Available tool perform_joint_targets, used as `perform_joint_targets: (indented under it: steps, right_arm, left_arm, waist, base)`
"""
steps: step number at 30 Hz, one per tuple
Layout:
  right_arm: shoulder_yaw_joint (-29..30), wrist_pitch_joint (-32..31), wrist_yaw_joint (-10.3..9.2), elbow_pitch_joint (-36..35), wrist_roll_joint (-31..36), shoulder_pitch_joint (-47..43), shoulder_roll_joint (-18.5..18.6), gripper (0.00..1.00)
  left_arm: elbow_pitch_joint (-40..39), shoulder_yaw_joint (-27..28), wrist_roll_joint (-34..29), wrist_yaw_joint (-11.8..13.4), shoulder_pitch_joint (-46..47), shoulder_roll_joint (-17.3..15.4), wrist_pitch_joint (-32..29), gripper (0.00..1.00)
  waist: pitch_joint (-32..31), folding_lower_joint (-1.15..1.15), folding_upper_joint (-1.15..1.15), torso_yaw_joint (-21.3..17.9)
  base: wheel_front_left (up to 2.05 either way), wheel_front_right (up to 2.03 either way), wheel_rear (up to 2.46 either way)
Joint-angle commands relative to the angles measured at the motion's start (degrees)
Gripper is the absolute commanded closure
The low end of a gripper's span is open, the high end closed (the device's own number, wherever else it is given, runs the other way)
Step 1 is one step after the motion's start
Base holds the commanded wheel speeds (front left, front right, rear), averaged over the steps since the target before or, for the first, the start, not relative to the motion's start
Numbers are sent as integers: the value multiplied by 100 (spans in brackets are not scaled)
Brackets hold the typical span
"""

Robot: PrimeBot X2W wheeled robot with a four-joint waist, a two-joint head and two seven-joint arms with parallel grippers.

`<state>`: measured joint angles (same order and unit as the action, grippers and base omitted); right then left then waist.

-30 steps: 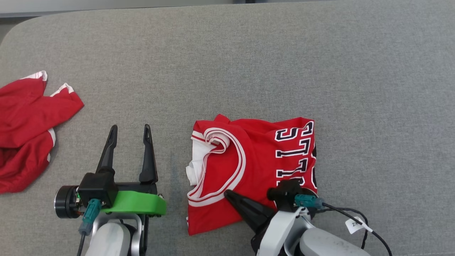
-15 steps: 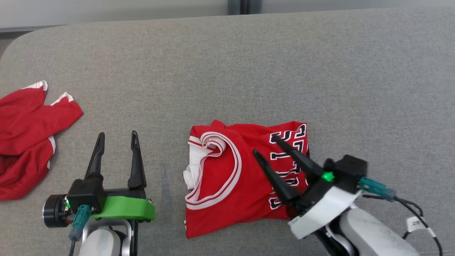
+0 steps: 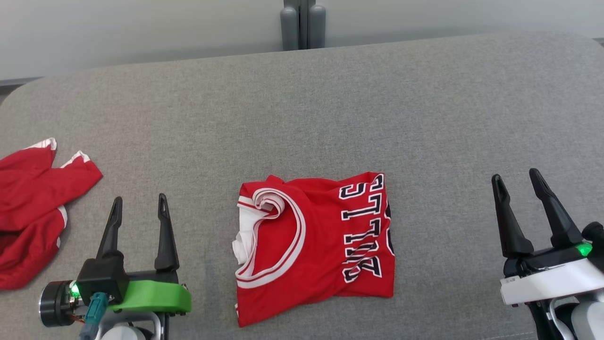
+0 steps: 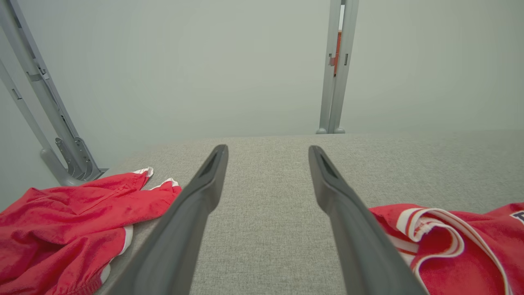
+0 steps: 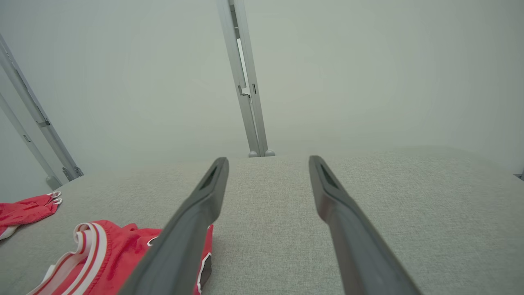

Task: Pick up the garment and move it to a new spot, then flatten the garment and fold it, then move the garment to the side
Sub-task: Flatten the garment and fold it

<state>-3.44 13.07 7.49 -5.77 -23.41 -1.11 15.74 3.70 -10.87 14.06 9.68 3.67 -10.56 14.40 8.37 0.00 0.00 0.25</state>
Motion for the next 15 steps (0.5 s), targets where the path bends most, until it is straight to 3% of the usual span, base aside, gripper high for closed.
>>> perform_joint_targets:
  steps: [1,15]
  right_arm:
    - [93,-77,-1,-57,79,-141,-39,0]
    - [249,-622,-1,-458,290,-905,-249,0]
  left_arm:
    - [-36,26,0,39,-157,-76,-16,0]
    - [-111,-81,129,62,-866,-170,-207,0]
  waist:
    - [-182,0,0,-105]
    - [-882,0,0,-280]
  base:
    - [0,0,0]
    - [0,0,0]
